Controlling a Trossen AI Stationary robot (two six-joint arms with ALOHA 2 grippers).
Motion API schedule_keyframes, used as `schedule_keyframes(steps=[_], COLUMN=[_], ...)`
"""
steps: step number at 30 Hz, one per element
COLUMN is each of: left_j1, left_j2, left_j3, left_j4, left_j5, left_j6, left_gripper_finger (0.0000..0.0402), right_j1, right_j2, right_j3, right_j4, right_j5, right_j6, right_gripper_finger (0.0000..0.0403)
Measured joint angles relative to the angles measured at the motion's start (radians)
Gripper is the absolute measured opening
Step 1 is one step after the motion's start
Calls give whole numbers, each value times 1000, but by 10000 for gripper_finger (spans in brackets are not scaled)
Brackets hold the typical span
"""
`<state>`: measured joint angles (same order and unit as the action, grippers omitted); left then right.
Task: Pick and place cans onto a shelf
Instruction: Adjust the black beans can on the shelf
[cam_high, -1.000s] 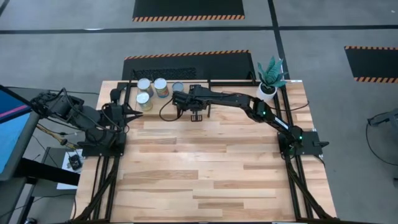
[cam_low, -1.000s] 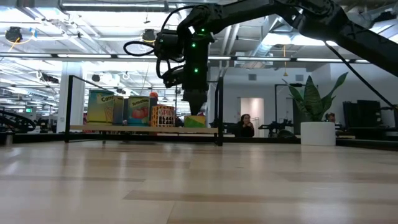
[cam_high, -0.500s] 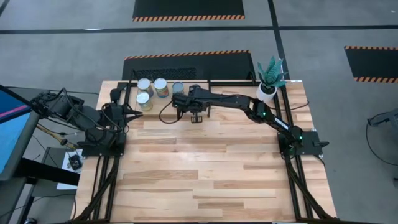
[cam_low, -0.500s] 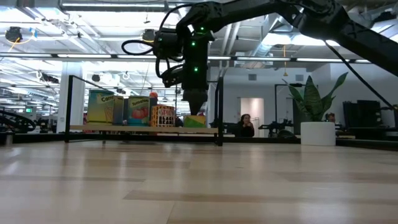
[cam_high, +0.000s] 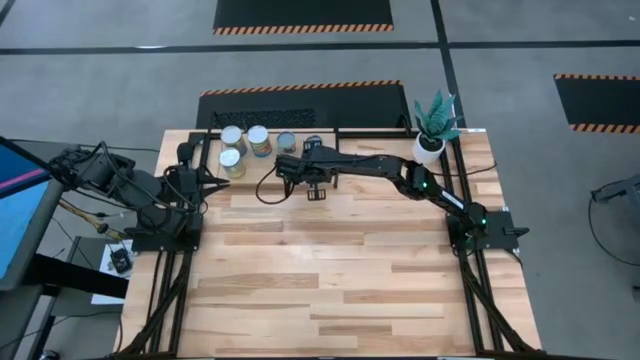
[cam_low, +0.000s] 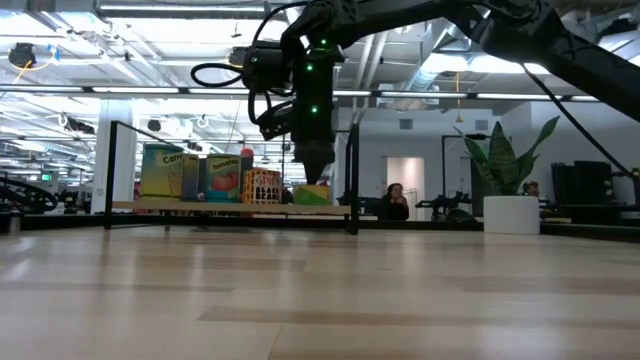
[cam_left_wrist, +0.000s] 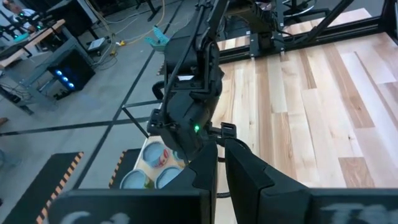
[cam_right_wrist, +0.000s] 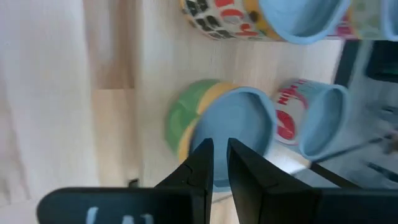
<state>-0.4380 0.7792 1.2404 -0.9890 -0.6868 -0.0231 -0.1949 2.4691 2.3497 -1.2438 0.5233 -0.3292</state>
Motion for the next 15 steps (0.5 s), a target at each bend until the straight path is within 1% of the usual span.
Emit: schedule_keyframes(steps=[4, 8, 11, 15], left_j1=[0, 0, 0, 0], left_j2=[0, 0, 0, 0], left_j3=[0, 0, 0, 0], left_j4=[0, -8, -20, -25], left_j5=[0, 0, -1, -1], left_j6=[0, 7, 12, 11], left_gripper_finger=[22, 22, 22, 22], right_j1=[17, 47, 79, 116], right_j2=[-1, -19, -45, -81], right_j3=[5, 7, 6, 6], right_j4=[-4, 1, -15, -1], right_j5=[90, 133, 138, 132], right_j6=[-1, 0, 28, 25], right_gripper_finger=[70, 70, 70, 70])
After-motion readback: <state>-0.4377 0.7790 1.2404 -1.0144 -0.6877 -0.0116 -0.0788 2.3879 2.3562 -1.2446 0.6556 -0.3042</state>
